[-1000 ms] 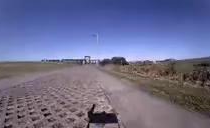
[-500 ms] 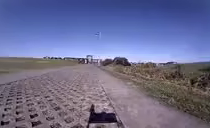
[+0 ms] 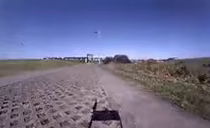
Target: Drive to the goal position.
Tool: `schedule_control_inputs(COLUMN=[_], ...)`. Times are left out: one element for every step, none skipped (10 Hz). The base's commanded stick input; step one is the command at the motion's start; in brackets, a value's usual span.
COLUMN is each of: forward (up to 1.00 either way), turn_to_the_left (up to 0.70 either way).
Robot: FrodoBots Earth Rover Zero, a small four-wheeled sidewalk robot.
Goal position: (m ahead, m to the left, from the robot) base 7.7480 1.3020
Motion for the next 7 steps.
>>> schedule_control_inputs(forward=[0.7, 0.7, 0.7, 0.7, 0.7, 0.7, 0.7], turn_to_the_left=[0.0, 0.0, 0.0, 0.0, 0.0, 0.0, 0.0])
